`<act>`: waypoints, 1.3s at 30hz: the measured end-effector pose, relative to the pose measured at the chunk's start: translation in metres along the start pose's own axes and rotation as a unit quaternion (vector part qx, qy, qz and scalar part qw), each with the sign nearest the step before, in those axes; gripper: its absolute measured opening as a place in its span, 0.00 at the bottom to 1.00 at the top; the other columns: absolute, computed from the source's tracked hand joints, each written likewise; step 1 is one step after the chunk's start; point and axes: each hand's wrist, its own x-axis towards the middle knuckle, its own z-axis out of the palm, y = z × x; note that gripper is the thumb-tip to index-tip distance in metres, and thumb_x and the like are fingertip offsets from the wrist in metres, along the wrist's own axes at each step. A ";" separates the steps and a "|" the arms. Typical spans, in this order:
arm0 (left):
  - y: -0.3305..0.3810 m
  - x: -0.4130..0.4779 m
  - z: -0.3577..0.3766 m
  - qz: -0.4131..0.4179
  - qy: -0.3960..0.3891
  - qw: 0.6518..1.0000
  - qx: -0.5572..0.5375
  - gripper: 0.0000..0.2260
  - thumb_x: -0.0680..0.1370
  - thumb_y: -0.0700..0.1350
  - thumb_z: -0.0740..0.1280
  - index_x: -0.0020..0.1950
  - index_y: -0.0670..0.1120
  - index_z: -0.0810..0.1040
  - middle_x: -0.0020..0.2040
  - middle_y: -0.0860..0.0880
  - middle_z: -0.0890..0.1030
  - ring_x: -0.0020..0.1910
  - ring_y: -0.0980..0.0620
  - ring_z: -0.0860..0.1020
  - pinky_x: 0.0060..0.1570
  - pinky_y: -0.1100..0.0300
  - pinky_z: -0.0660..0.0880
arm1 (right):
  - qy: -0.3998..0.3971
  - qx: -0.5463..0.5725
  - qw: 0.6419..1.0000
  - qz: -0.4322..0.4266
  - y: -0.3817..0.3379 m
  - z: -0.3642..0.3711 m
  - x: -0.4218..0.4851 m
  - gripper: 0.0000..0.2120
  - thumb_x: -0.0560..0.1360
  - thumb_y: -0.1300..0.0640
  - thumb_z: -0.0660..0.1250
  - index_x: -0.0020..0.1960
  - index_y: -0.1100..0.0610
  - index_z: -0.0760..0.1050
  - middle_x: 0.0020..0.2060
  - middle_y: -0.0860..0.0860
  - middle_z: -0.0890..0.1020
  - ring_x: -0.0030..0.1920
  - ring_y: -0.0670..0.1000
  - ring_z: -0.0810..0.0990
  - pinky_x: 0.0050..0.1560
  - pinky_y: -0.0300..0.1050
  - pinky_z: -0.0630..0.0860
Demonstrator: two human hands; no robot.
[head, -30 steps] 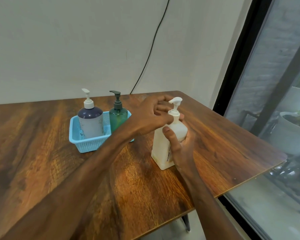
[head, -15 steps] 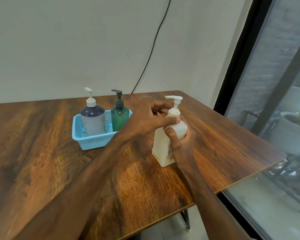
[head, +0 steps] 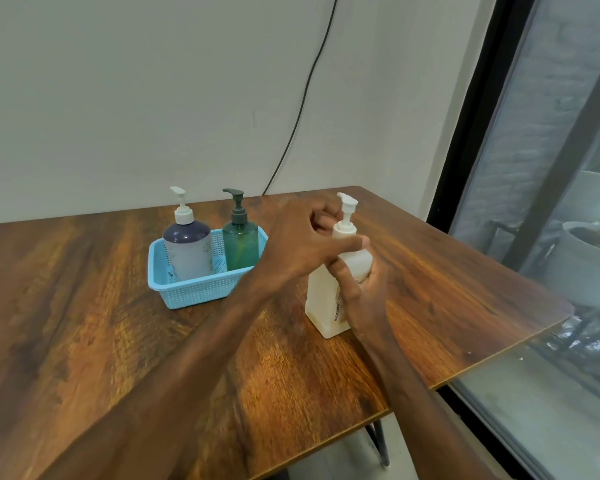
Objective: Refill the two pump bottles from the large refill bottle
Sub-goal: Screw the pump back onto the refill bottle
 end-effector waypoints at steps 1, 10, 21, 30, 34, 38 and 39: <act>0.002 0.000 -0.004 -0.003 -0.022 1.000 -0.004 0.14 0.68 0.48 0.84 0.51 0.50 0.86 0.42 0.56 0.86 0.40 0.63 0.83 0.40 0.70 0.76 | -0.003 0.002 1.000 -0.002 -0.001 0.001 -0.001 0.20 0.70 0.43 0.71 0.58 0.49 0.76 0.48 0.48 0.86 0.46 0.48 0.87 0.40 0.40 0.81; 0.010 -0.002 -0.013 -0.042 -0.102 0.992 0.068 0.29 0.72 0.56 0.80 0.71 0.52 0.76 0.60 0.60 0.81 0.55 0.66 0.78 0.49 0.73 0.73 | 0.002 -0.010 1.000 0.003 0.000 0.002 -0.001 0.21 0.68 0.39 0.71 0.58 0.43 0.74 0.49 0.47 0.86 0.47 0.46 0.86 0.42 0.41 0.82; 0.016 0.001 -0.012 0.007 -0.032 0.995 0.099 0.22 0.70 0.48 0.83 0.61 0.47 0.84 0.42 0.63 0.81 0.38 0.73 0.79 0.37 0.79 0.72 | 0.002 -0.001 1.000 -0.013 -0.002 0.003 -0.002 0.23 0.69 0.42 0.71 0.63 0.42 0.73 0.50 0.39 0.85 0.48 0.43 0.85 0.42 0.35 0.80; 0.006 -0.007 -0.006 0.013 -0.032 0.995 0.093 0.09 0.73 0.51 0.80 0.51 0.51 0.89 0.46 0.58 0.87 0.45 0.66 0.82 0.42 0.71 0.78 | -0.002 -0.017 1.000 -0.007 -0.002 0.000 -0.002 0.19 0.70 0.42 0.70 0.59 0.43 0.74 0.47 0.41 0.85 0.46 0.45 0.86 0.41 0.36 0.80; 0.002 0.000 -0.011 0.013 -0.069 0.995 0.075 0.07 0.74 0.49 0.79 0.51 0.51 0.90 0.45 0.55 0.89 0.42 0.60 0.84 0.39 0.69 0.78 | -0.013 -0.012 1.000 -0.007 0.002 -0.002 0.001 0.27 0.70 0.42 0.71 0.63 0.57 0.76 0.48 0.49 0.86 0.46 0.48 0.87 0.42 0.41 0.81; -0.006 0.007 -0.015 0.023 -0.101 0.993 0.052 0.08 0.74 0.46 0.79 0.53 0.50 0.90 0.45 0.58 0.88 0.40 0.63 0.82 0.38 0.73 0.72 | -0.025 -0.015 0.999 0.021 0.000 -0.004 0.002 0.17 0.71 0.47 0.73 0.57 0.50 0.78 0.44 0.42 0.86 0.44 0.44 0.86 0.39 0.35 0.79; -0.007 0.008 -0.016 0.029 -0.109 0.992 0.055 0.08 0.74 0.46 0.79 0.53 0.50 0.90 0.45 0.58 0.88 0.40 0.64 0.82 0.39 0.73 0.71 | -0.028 -0.019 0.999 0.027 0.000 -0.005 0.002 0.16 0.70 0.45 0.73 0.56 0.47 0.77 0.44 0.40 0.86 0.44 0.43 0.86 0.38 0.34 0.79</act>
